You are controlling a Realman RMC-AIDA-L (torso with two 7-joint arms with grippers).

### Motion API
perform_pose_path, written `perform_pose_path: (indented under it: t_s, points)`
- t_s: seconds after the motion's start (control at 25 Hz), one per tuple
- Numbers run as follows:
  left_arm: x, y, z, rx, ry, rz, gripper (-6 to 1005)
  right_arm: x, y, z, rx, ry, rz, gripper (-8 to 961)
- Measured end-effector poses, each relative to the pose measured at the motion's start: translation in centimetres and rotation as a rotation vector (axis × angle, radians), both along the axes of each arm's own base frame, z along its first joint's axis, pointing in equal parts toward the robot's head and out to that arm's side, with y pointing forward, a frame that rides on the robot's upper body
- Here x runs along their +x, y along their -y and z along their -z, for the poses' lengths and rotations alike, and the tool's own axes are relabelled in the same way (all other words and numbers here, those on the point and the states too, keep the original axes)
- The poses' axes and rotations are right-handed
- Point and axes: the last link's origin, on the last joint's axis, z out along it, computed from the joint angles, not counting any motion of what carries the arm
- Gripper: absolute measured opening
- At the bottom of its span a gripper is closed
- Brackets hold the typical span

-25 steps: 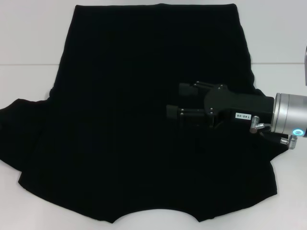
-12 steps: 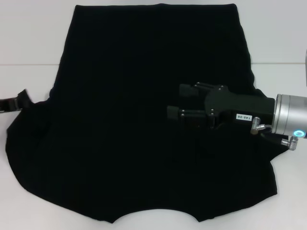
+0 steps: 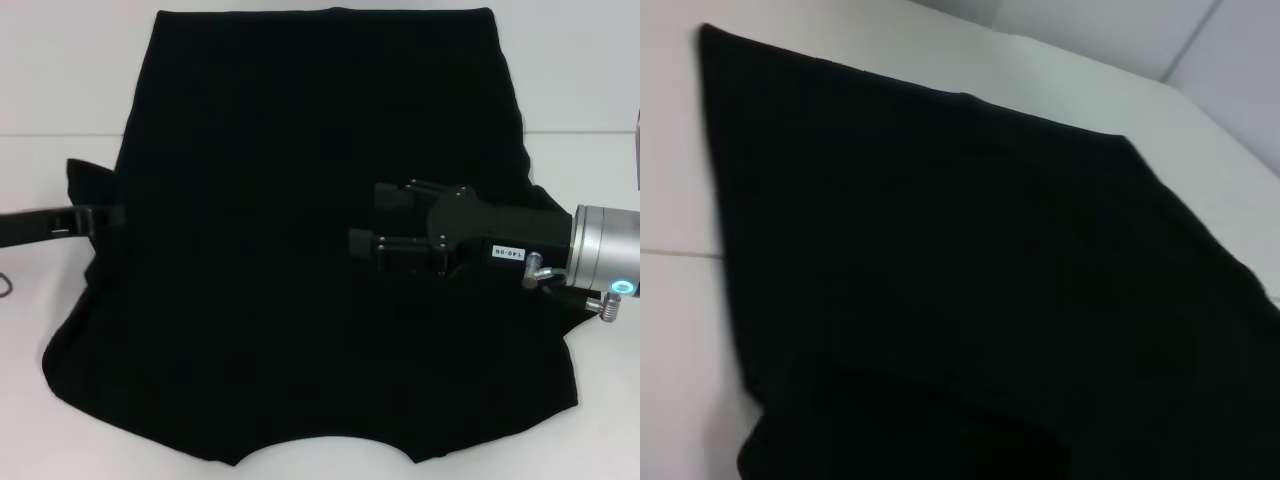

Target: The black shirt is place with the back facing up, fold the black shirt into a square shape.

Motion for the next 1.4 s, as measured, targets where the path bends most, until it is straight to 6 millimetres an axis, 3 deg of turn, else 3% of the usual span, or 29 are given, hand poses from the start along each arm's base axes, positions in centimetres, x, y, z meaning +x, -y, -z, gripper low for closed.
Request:
perform_pose_path:
  t_s: [0.64,1.04,1.28,1.4]
  points:
    - [1.6,0.5,3.3,-0.113,0.030,0.066,23,0.3,0.2,-0.1,-0.001,0.000,0.003,899]
    - [3.6,1.3,4.2,-0.179,0.147,0.141,230,0.8,-0.3,-1.0,0.021,0.008,0.026,899]
    - [6.5,4.4,5.0,-0.212,0.337,0.477,372,2.8,-1.6,-2.9,0.029,0.025,0.196,899]
    - [7.1,5.6,5.8,-0.202,0.361,0.629,496,4.1,-2.2,-4.4,0.012,0.023,0.308,899]
